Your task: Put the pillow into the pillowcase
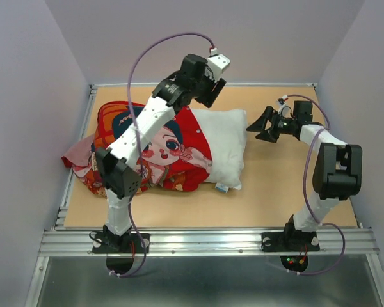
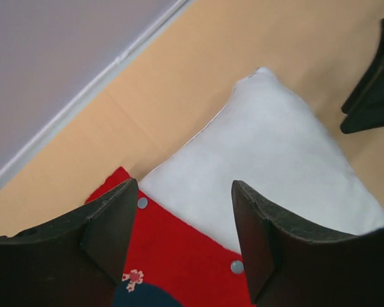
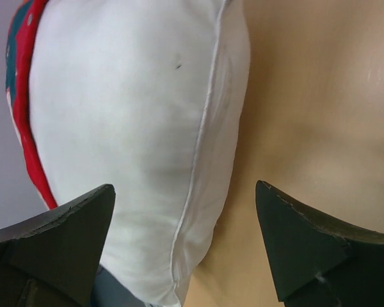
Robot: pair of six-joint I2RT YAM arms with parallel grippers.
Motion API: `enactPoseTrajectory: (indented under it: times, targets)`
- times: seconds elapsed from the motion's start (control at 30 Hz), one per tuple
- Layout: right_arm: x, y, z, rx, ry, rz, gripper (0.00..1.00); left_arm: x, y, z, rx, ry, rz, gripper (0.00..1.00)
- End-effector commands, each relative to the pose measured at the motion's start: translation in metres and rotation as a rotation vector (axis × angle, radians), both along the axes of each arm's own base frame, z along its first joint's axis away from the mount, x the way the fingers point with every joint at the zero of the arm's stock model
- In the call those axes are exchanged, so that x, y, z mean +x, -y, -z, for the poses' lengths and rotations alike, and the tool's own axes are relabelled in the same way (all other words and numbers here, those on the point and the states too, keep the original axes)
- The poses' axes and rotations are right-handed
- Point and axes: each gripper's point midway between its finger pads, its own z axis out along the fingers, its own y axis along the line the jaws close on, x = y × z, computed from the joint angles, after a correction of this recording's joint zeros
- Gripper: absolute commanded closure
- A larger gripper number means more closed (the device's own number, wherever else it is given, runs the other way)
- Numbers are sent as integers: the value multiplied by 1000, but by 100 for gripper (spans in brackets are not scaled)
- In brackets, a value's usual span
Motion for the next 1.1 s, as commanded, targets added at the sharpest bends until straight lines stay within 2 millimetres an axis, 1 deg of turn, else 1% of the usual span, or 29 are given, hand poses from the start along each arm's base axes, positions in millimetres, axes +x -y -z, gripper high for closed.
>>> enactPoseTrajectory:
  times: [0.0,0.03,0.07,0.13,0.17,0.2,0.23,0.27,0.3,0.4,0.53,0.57,0.63,0.67,0.7,0.73,0.77,0.8,0.83,0.87,0.9,0.97,1.0,1.03,1.07]
  targets:
    - [28,-10,-3,28,3,3,5,45,-28,65,65,-104,-296,30]
    - [31,-13,-2,33,4,-5,5,50,-32,73,78,-103,-324,31]
    - [33,-23,0,45,-3,-30,5,58,-41,76,79,-103,-369,32]
    - [33,-33,3,52,-7,-49,5,68,-49,88,103,-109,-407,34]
    - [32,-43,4,60,-1,-73,7,73,-53,88,107,-105,-418,35]
    - [32,-46,3,64,6,-80,9,75,-56,91,115,-107,-431,36]
    - [33,-47,3,70,10,-85,11,78,-58,99,132,-112,-437,37]
    - [27,-62,1,75,18,-124,13,80,-61,101,146,-110,-449,38]
    - [25,-65,3,77,14,-131,17,81,-66,106,163,-118,-464,39]
    - [20,-71,2,77,22,-153,26,81,-80,129,217,-152,-498,42]
    - [16,-72,0,80,33,-170,32,82,-88,149,252,-199,-499,46]
    - [14,-74,-2,84,40,-181,36,82,-86,149,239,-206,-486,47]
    - [12,-75,-4,87,45,-190,38,82,-80,151,227,-224,-456,48]
    - [9,-76,-5,92,46,-199,39,83,-78,146,211,-220,-444,47]
    - [9,-76,-6,88,55,-201,41,83,-74,142,193,-218,-431,45]
    - [7,-77,-6,88,58,-208,44,82,-67,138,162,-227,-396,41]
    - [7,-77,-7,87,60,-210,44,81,-63,134,143,-226,-382,39]
    - [6,-78,-7,88,60,-213,50,82,-59,129,120,-221,-372,37]
    - [5,-78,-7,89,61,-215,53,80,-57,123,104,-214,-360,36]
    - [3,-80,-7,87,65,-221,59,80,-54,121,85,-214,-345,34]
    - [2,-81,-7,83,72,-226,62,79,-53,120,79,-214,-344,34]
    - [0,-81,-7,85,71,-230,67,80,-57,127,102,-217,-358,34]
    - [-3,-82,-9,86,79,-237,71,79,-61,133,125,-231,-371,34]
    - [-4,-81,-9,86,77,-237,73,79,-65,143,151,-247,-388,36]
    - [-5,-81,-10,84,81,-237,75,80,-70,148,177,-252,-407,39]
